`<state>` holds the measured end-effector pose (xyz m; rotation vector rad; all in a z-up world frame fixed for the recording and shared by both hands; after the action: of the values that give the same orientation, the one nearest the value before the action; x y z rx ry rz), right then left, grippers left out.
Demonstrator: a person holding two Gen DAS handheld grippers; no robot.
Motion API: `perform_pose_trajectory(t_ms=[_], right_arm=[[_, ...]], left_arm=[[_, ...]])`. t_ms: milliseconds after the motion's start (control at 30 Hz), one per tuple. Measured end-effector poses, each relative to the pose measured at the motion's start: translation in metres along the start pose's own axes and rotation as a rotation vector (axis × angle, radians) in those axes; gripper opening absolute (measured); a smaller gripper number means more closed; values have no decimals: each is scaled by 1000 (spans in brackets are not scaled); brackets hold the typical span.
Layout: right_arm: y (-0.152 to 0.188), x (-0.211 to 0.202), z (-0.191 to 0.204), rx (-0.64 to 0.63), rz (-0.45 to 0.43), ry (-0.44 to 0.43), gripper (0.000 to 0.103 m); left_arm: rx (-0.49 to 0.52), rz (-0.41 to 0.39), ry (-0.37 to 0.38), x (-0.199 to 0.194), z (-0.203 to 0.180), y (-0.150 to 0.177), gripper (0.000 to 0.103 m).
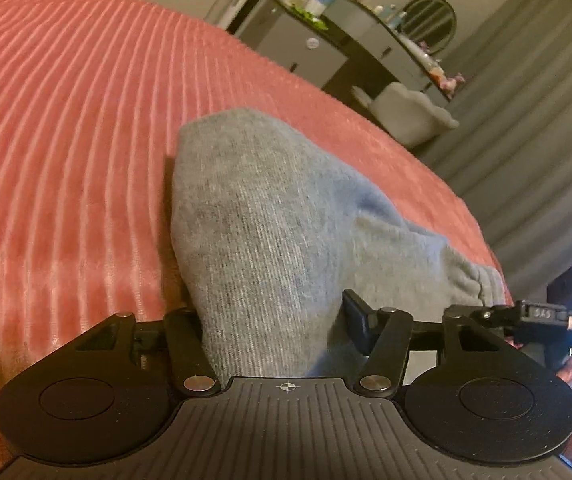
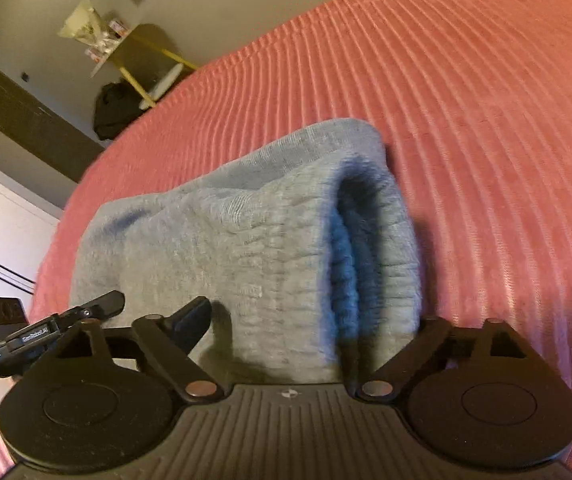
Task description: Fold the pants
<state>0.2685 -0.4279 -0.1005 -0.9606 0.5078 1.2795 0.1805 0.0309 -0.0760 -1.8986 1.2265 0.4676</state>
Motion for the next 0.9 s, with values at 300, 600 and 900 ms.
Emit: perform_pose_trajectory(t_ms=[300, 600, 900], right_arm=[[2, -41, 45, -28, -152, 36, 48], [-54, -88, 46, 126, -367, 128, 87], [55, -67, -13, 464, -339, -101, 80]], left_arm=[[32, -142, 0, -38, -40, -22, 37], [-149, -211, -255, -44, -30, -74, 70], [-320, -100, -194, -60, -4, 18, 79]])
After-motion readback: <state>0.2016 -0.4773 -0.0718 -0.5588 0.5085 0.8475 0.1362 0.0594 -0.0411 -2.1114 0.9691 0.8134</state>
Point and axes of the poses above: each gripper's, at about its wrist camera, not at the fingertips, and x roughly the way its jaws point, z to its left, y to its underside, the point moved 1 cm from there along x, roughly the way its jaws point, and after that the axes turned 10 degrees about z, right-handed, at the moved point
